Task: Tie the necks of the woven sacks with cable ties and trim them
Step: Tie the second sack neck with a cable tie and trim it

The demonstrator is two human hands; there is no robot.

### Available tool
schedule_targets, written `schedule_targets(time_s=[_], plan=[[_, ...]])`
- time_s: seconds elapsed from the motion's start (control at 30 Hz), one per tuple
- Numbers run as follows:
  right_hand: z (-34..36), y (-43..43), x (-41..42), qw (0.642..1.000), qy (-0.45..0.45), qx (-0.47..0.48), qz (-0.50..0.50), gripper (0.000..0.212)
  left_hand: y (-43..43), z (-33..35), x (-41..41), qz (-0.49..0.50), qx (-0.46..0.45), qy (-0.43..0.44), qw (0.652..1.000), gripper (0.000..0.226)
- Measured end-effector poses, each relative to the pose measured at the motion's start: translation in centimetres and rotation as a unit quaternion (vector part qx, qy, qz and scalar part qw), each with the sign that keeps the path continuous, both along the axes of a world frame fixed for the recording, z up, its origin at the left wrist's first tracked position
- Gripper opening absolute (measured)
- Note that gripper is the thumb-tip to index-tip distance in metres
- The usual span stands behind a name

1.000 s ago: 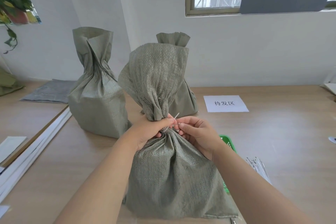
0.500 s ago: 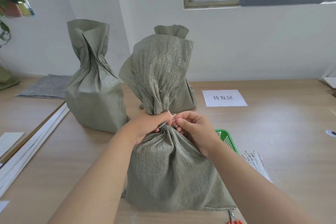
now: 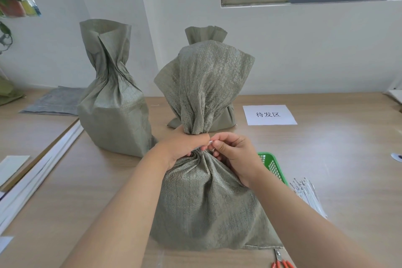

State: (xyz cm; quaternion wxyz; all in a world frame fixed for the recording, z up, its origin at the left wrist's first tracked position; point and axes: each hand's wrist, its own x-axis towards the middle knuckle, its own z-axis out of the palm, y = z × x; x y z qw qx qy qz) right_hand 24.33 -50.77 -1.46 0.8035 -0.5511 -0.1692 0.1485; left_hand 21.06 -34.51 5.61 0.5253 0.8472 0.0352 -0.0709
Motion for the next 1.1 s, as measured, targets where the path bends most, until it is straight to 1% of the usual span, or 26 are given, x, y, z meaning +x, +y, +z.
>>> schedule_targets(time_s=[0.1, 0.23, 0.43, 0.67, 0.8, 0.9, 1.0, 1.1], plan=[[0.18, 0.04, -0.19, 1.000, -0.009, -0.007, 0.001, 0.012, -0.17, 0.03, -0.06, 0.006, 0.000, 0.000, 1.000, 0.019], [0.38, 0.01, -0.32, 1.000, -0.010, -0.009, 0.002, 0.011, -0.35, 0.14, -0.10, 0.005, 0.011, -0.004, 1.000, 0.016], [0.33, 0.07, -0.22, 1.000, -0.011, -0.009, 0.003, 0.020, -0.27, 0.36, -0.09, 0.002, 0.016, 0.004, 1.000, 0.014], [-0.01, 0.03, 0.10, 1.000, -0.014, -0.018, -0.002, 0.017, -0.40, 0.61, 0.00, -0.012, 0.022, 0.010, 1.000, 0.013], [-0.27, 0.03, 0.28, 0.999, -0.023, -0.026, -0.003, 0.010, -0.54, 0.69, 0.14, -0.012, 0.019, 0.013, 1.000, 0.011], [-0.40, -0.02, 0.40, 0.999, -0.027, -0.030, -0.004, 0.009, -0.58, 0.79, 0.11, -0.010, 0.016, 0.014, 1.000, 0.012], [-0.28, -0.09, 0.41, 0.999, -0.030, -0.030, -0.001, 0.011, -0.53, 0.82, 0.05, -0.009, 0.016, 0.013, 1.000, 0.013], [-0.24, -0.25, 0.28, 1.000, -0.018, -0.011, 0.017, 0.020, -0.46, 0.81, -0.06, -0.007, 0.012, 0.011, 1.000, 0.014]])
